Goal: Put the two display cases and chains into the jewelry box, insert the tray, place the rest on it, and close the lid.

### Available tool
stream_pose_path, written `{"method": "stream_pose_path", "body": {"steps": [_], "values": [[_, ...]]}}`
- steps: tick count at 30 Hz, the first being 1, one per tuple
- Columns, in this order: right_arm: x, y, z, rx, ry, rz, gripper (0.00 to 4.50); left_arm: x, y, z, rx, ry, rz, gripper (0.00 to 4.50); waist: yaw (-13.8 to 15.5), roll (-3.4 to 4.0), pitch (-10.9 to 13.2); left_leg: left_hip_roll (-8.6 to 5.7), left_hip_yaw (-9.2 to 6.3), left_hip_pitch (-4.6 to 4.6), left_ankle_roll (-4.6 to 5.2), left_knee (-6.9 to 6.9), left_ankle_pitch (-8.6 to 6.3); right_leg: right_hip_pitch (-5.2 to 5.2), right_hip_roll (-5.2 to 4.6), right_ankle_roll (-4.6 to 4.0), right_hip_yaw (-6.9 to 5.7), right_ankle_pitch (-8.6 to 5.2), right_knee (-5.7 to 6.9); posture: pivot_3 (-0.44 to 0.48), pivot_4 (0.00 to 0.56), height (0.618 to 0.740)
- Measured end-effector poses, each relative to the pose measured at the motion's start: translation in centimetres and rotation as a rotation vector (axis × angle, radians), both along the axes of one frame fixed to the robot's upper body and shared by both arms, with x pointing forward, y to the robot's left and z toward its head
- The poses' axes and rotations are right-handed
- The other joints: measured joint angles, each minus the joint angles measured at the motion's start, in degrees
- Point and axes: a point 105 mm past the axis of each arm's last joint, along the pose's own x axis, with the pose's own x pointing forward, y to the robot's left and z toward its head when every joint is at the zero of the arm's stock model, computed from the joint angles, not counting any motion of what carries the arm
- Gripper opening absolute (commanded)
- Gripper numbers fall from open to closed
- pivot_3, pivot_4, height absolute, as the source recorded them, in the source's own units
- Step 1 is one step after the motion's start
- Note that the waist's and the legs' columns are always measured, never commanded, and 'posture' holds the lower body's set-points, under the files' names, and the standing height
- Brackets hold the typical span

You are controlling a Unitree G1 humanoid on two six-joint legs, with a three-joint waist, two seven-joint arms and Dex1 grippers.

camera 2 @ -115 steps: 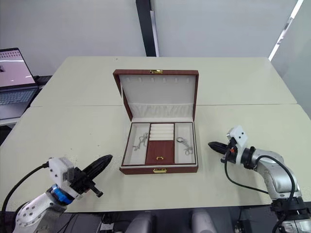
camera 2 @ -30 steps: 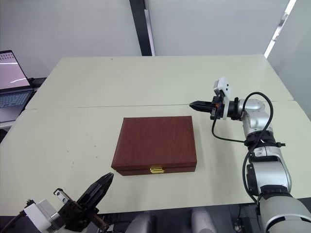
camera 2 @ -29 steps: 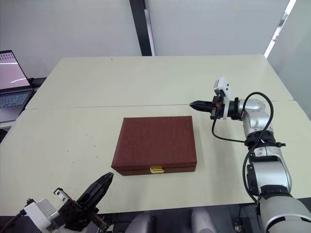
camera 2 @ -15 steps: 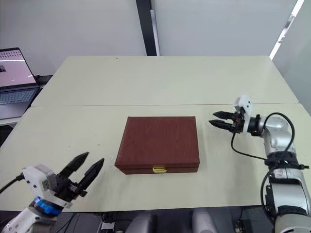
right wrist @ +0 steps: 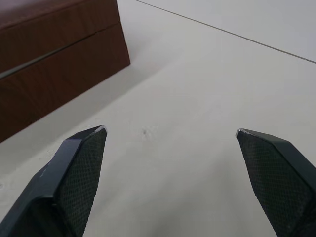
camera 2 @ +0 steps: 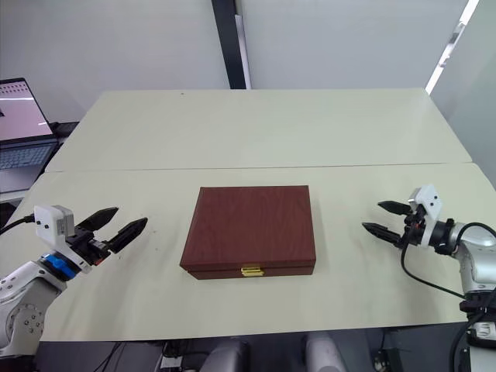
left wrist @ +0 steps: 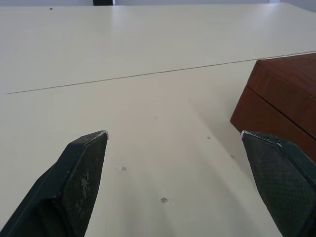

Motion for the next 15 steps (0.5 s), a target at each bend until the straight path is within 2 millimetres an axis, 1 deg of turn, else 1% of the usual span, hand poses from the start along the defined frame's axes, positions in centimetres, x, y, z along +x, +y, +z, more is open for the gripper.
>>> {"method": "stream_pose_path", "body": {"steps": [2,7,15], "values": [[-0.2,-0.6,0.1,-0.014,0.006,-0.01,4.46,-0.1,0.7,-0.7,0.018,0.031,0.005,4.5,-0.05,0.0,0.0,0.0,-0.01,0.0,0.0,0.0,0.0,0.0,0.0,0.0,-0.01,0.0,0.0,0.0,0.15,0.74],[-0.7,-1.3,-0.4,-0.02,0.027,-0.025,4.46,-0.2,1.3,-1.2,0.051,0.064,-0.008,4.5,0.1,0.0,0.0,0.0,-0.03,-0.01,0.0,0.01,0.0,0.01,-0.02,0.0,-0.02,0.0,0.0,0.0,0.15,0.74],[-1.4,-2.4,-1.5,-0.019,0.043,-0.072,4.46,-0.1,1.5,-0.9,0.074,0.058,-0.006,4.5,0.09,0.0,0.0,-0.01,-0.01,-0.01,0.0,0.01,0.0,0.01,-0.06,0.0,-0.01,0.0,0.0,0.0,0.15,0.74]]}}
